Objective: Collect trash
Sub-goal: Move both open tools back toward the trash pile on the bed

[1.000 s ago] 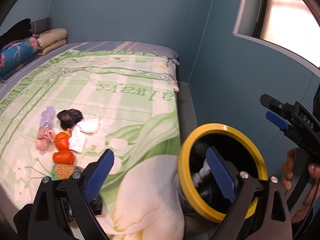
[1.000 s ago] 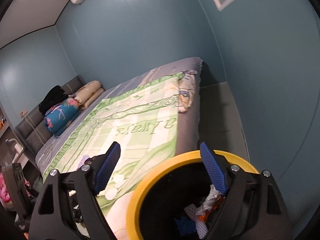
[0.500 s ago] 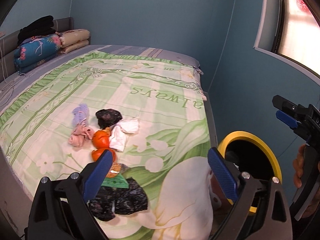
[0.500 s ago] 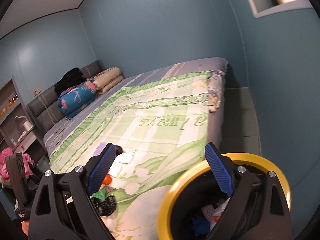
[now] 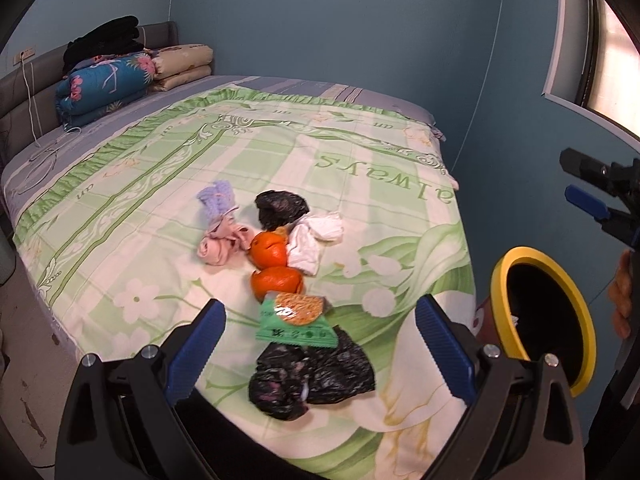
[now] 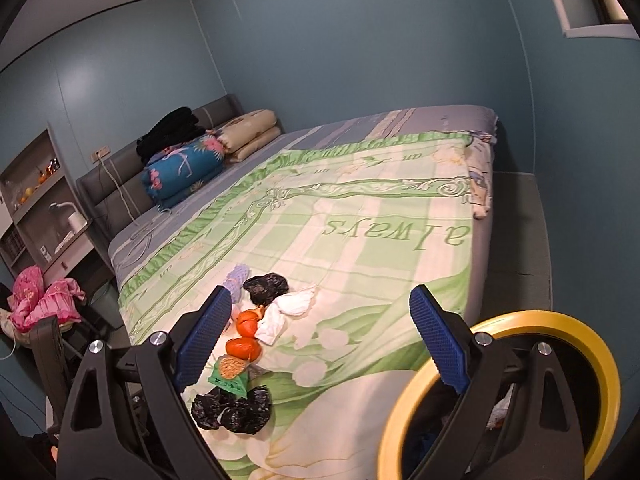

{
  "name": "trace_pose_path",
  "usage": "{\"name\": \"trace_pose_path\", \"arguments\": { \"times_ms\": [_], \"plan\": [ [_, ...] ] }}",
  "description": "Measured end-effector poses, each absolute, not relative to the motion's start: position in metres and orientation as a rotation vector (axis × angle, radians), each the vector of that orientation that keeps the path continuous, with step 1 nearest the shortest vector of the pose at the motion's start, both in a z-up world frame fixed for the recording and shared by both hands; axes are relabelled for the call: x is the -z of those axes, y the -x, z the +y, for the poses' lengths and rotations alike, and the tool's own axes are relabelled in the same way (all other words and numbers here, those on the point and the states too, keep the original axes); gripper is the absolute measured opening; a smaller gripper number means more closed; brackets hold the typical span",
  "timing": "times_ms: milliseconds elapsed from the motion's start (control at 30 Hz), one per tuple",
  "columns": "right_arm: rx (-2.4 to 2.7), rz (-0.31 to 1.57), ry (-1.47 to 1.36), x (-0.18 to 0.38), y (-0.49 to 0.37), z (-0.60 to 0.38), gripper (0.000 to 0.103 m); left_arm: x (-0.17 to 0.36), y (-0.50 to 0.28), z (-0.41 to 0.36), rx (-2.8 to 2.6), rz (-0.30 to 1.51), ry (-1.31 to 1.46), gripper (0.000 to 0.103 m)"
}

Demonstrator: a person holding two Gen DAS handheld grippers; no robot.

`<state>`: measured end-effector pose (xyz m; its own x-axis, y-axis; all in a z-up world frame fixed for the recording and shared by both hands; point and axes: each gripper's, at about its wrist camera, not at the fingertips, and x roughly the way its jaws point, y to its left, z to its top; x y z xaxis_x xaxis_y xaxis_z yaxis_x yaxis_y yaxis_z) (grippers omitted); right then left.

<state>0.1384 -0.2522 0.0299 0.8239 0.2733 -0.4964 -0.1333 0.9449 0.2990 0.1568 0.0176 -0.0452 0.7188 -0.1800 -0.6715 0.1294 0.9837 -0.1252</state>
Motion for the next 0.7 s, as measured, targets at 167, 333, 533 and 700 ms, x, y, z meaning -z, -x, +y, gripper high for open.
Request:
{"name": "trace_pose_path", "arguments": {
  "times_ms": [167, 333, 533, 700],
  "plan": [
    [-0.244, 0.586, -0.231, -0.024, -0.151, -0.234, 0.087, 0.059, -0.156, 0.037, 0.143, 0.776, 0.093, 0.092],
    [-0.272, 0.628, -0.207, -0.013, -0.169, -0.211, 0.087, 0.075, -0.153, 0.048, 0.137, 0.805, 0.105, 0.092],
    [-0.296, 0.696, -0.148, 0.003, -0.193, -0.181, 0.087, 0.094, -0.152, 0.053, 0.157, 0.834, 0.130, 0.092],
    [-0.313, 0.759, -0.116, 0.023, -0.218, -0.159, 0.087, 0.110, -0.156, 0.056, 0.182, 0.872, 0.173, 0.092]
  ]
}}
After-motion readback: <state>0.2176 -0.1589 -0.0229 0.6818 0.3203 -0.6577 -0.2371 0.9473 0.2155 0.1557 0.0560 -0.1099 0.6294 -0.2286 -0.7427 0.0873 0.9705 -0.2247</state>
